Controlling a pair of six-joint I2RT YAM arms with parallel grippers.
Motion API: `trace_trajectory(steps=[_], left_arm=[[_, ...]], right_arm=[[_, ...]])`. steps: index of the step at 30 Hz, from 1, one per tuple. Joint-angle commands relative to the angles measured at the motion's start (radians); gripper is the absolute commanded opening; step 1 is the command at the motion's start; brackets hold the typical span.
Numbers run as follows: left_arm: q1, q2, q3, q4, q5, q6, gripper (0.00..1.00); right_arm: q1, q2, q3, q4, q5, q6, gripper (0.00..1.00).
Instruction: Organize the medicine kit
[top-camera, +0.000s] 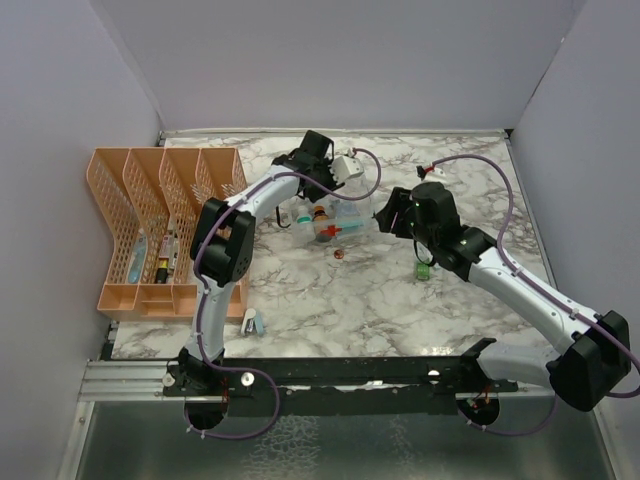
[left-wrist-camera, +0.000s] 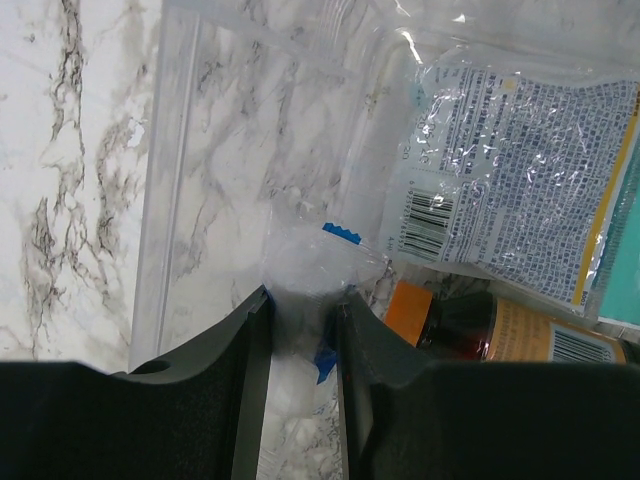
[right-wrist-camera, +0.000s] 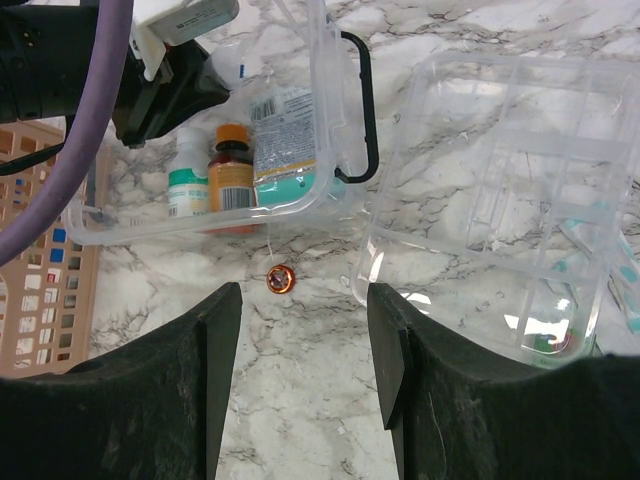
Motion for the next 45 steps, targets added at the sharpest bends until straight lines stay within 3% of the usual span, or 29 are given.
trace_trajectory(steps=[1, 15, 23, 27, 31, 34, 41, 45], left_arm=[[0.010, 0.016, 0.010, -0.034, 0.040, 0.021, 0.19], [0.010, 0.004, -0.005, -0.100, 0.094, 0.023, 0.19], [0.009, 0.024, 0.081, -0.107, -0.059, -0.018, 0.39], [0.007, 0.006, 0.089, -0.109, -0.074, -0.017, 0.54], [0.007, 0.004, 0.084, -0.113, -0.092, -0.011, 0.60], [0.007, -0.001, 0.080, -0.113, -0.093, -0.014, 0.58], [0.006, -0.017, 0.096, -0.122, -0.029, -0.047, 0.38], [0.006, -0.019, 0.118, -0.135, 0.006, -0.074, 0.36]], right_arm=[[-0.005, 0.007, 0.030, -0.002, 0.013, 0.023, 0.53], [-0.005, 0.016, 0.023, -0.008, -0.006, 0.067, 0.52], [-0.006, 0.013, 0.024, -0.011, -0.012, 0.067, 0.52], [-0.005, 0.015, 0.025, -0.011, -0.017, 0.063, 0.52], [-0.006, 0.016, 0.027, -0.010, -0.019, 0.060, 0.53], [-0.006, 0.015, 0.026, -0.011, -0.019, 0.058, 0.52], [-0.006, -0.004, 0.021, -0.011, 0.003, 0.061, 0.51], [-0.006, -0.016, 0.017, -0.011, 0.026, 0.064, 0.51]])
